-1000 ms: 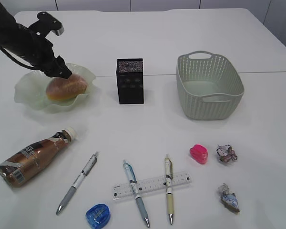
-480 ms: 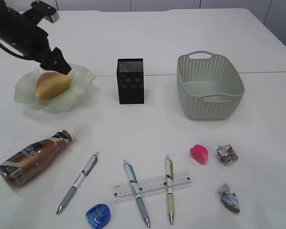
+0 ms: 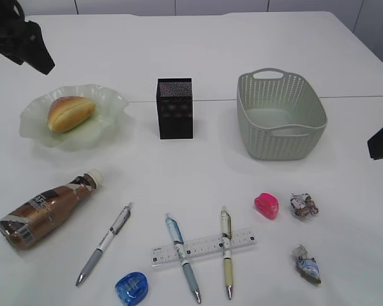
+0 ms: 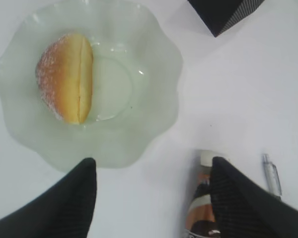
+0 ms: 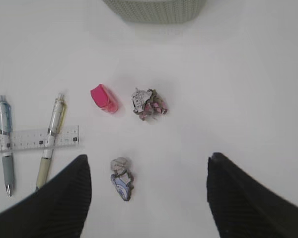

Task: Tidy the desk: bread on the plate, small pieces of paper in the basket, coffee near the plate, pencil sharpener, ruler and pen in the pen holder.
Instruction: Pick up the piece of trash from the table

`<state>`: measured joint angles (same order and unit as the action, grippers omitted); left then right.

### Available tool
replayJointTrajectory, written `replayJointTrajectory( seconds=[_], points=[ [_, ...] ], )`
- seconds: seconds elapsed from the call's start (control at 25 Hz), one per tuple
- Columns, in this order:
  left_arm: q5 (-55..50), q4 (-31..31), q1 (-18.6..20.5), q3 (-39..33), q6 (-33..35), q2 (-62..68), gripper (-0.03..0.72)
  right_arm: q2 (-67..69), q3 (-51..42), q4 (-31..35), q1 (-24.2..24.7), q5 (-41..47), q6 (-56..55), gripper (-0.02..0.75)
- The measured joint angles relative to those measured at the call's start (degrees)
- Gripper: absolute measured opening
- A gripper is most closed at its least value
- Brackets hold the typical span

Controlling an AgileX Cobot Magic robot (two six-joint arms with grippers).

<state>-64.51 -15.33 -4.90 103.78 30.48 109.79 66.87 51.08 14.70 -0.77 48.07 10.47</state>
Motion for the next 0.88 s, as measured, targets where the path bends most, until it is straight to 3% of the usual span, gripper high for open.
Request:
replayJointTrajectory(
  seconds=[0.32, 0.68, 0.88],
  points=[
    [-6.21, 0.37, 0.00, 0.00, -7.79, -3.19, 0.434, -2.01, 0.25, 1.53, 0.00, 0.91, 0.48, 0.532],
    [-6.59, 3.86, 0.00, 0.00, -15.02, -9.46, 0.423, -1.25, 4.81, 1.52, -1.97, 3.52, -2.43, 0.529],
    [-6.59, 5.28, 0.48, -7.22, -15.92, -13.23, 0.423, 5.79, 11.00, -2.90, -5.43, 6.02, -6.32, 0.504]
  ],
)
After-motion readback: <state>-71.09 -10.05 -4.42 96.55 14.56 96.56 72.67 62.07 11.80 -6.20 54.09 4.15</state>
